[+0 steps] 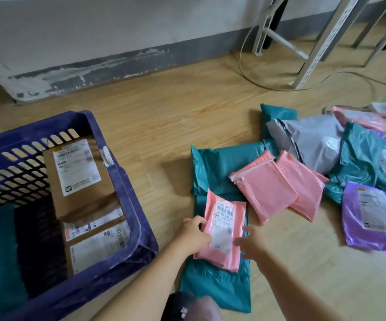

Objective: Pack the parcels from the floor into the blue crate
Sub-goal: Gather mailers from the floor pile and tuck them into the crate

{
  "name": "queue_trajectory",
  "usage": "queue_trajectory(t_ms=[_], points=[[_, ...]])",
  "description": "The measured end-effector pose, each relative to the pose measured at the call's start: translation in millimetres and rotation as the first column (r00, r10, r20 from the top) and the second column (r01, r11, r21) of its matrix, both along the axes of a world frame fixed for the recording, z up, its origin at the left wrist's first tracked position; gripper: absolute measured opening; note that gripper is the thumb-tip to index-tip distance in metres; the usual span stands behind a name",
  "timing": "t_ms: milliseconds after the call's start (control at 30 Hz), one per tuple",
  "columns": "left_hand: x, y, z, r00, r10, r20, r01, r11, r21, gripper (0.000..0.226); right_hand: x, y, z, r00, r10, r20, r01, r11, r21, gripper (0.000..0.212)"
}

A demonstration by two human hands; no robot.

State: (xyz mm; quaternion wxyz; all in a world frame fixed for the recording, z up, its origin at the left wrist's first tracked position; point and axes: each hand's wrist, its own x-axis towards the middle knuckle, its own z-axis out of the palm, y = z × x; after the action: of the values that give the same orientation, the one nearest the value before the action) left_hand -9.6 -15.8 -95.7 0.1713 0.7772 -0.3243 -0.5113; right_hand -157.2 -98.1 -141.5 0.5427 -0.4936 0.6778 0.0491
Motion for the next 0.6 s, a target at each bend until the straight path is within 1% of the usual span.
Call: queue_trajectory(t_ms=[33, 100, 167, 200, 267, 333, 400, 467, 600], points=[[-0.2, 1.6, -5.4, 1.000, 0.002, -0.026, -0.001, 1.000, 0.030, 0.050, -1.9, 2.0, -5.3, 0.999, -0.049, 0.014, 0.048, 0.997, 0.068, 0.057], [-0.2, 2.9, -15.1, 0.997, 0.011, -0.080, -0.006, 0.998, 0.061, 0.050, -5.3, 3.4, -16.4, 0.990, -0.132, 0.040, 0.127, 0.985, 0.119, 0.044], [-0.2, 2.1, -20.5, 0.991, 0.027, -0.134, -0.018, 0.998, 0.067, 0.050, -5.2, 2.3, -27.0, 0.974, -0.224, 0.040, 0.220, 0.971, 0.095, 0.031], [-0.2, 1.1, -21.4, 0.987, 0.033, -0.155, -0.023, 0.997, 0.070, 0.050, -5.0, 0.0, -32.6, 0.969, -0.247, 0.024, 0.245, 0.968, 0.057, 0.032], [0.3, -1.7, -22.9, 0.982, 0.042, -0.184, -0.030, 0.997, 0.068, 0.050, -1.0, -3.8, -35.9, 0.976, -0.217, -0.007, 0.217, 0.976, 0.011, 0.032], [-0.4, -4.0, -23.8, 0.979, 0.037, -0.202, -0.025, 0.998, 0.063, 0.049, 5.6, -2.1, -34.5, 0.989, -0.151, 0.006, 0.150, 0.986, 0.068, 0.022], [-4.0, -5.5, -24.3, 0.979, 0.033, -0.199, -0.020, 0.998, 0.065, 0.051, 11.8, 2.6, -30.1, 0.992, -0.120, 0.030, 0.115, 0.987, 0.116, 0.012], [-7.7, -6.2, -23.7, 0.987, 0.039, -0.156, -0.030, 0.998, 0.059, 0.054, 17.4, 7.4, -25.4, 0.988, -0.140, 0.060, 0.131, 0.981, 0.140, 0.005], [-10.1, -9.0, -9.3, 0.995, 0.048, -0.093, -0.051, 0.998, -0.029, 0.052, 16.0, 5.4, -17.0, 0.940, -0.329, 0.093, 0.311, 0.935, 0.168, 0.009]])
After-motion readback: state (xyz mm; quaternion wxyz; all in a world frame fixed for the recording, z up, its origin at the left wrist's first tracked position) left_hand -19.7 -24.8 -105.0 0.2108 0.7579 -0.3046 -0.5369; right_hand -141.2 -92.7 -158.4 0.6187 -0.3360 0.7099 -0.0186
